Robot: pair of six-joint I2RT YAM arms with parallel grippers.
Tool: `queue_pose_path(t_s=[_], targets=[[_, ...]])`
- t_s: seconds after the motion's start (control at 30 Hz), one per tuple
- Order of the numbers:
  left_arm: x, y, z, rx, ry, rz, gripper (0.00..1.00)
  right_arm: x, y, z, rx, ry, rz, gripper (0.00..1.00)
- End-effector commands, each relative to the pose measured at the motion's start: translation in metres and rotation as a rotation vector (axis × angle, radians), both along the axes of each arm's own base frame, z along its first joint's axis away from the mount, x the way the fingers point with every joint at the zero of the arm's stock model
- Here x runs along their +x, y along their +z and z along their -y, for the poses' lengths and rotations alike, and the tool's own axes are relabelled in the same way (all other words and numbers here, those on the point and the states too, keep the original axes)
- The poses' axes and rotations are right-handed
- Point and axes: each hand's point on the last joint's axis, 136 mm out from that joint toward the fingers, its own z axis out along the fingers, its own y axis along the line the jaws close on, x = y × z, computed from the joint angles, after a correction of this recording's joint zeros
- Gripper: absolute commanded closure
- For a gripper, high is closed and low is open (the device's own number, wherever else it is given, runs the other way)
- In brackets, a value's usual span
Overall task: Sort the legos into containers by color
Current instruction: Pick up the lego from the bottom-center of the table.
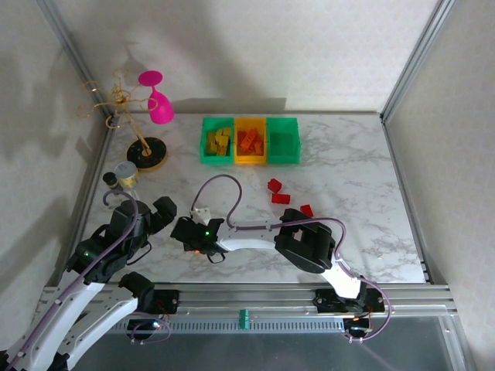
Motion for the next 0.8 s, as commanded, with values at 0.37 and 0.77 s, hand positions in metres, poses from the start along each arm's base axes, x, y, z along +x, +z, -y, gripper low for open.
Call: queue_pose_path(t_s=[0.37,0.77], targets=[[0.000,0.009,-0.006,-0.007,0.034,0.021,0.00,-0.017,-0.007,0.028,-0.117,0.057,-0.029,0.51],[0.002,0.009,-0.003,-0.011,0.023,0.023,0.00,-0.009,0.028,0.021,-0.001,0.071,-0.006,0.68]])
